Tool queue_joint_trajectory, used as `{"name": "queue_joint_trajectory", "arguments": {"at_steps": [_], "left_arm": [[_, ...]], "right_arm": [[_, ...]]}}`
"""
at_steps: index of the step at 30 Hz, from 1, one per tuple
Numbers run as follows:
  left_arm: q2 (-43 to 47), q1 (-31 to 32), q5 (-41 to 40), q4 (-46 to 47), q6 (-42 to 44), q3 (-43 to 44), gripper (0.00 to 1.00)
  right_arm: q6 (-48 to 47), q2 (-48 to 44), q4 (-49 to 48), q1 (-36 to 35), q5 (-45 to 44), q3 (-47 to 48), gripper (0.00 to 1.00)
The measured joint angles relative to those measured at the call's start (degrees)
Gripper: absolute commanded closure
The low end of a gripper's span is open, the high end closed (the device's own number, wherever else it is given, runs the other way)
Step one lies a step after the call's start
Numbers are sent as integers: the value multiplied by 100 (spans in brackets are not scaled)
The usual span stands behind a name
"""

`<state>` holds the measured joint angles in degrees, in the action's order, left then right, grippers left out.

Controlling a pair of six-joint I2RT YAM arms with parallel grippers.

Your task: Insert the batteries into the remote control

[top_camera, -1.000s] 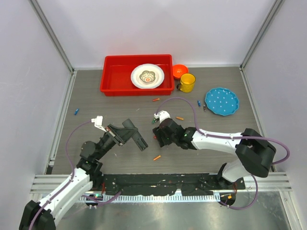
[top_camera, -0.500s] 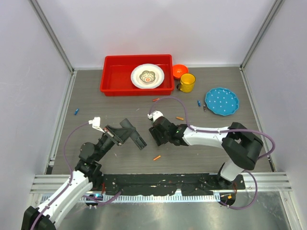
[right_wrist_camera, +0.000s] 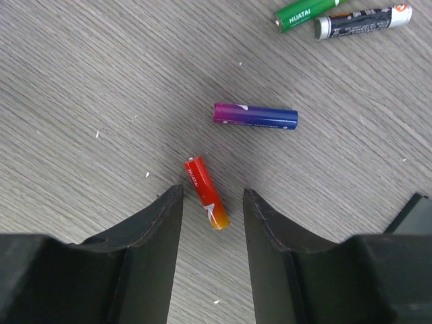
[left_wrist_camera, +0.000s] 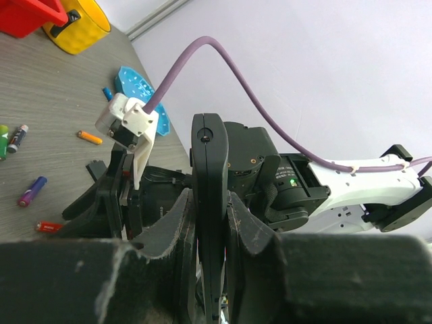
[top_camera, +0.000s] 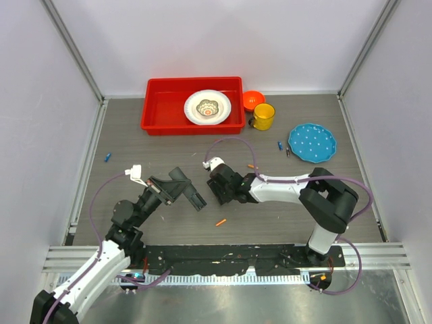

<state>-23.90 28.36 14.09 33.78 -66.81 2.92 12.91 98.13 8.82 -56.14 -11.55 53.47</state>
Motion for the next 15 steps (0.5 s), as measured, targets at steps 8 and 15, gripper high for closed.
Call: {"name": "queue_joint_trajectory", "arguments": {"at_steps": [8, 15], "left_arm": [[-122, 0, 2, 9, 0, 0, 100], [-160, 0, 0, 17, 0, 0, 100]], "right_arm": [[-13, 94, -22, 0, 46, 70, 67], [70, 127, 7, 0, 48, 125, 64]]}}
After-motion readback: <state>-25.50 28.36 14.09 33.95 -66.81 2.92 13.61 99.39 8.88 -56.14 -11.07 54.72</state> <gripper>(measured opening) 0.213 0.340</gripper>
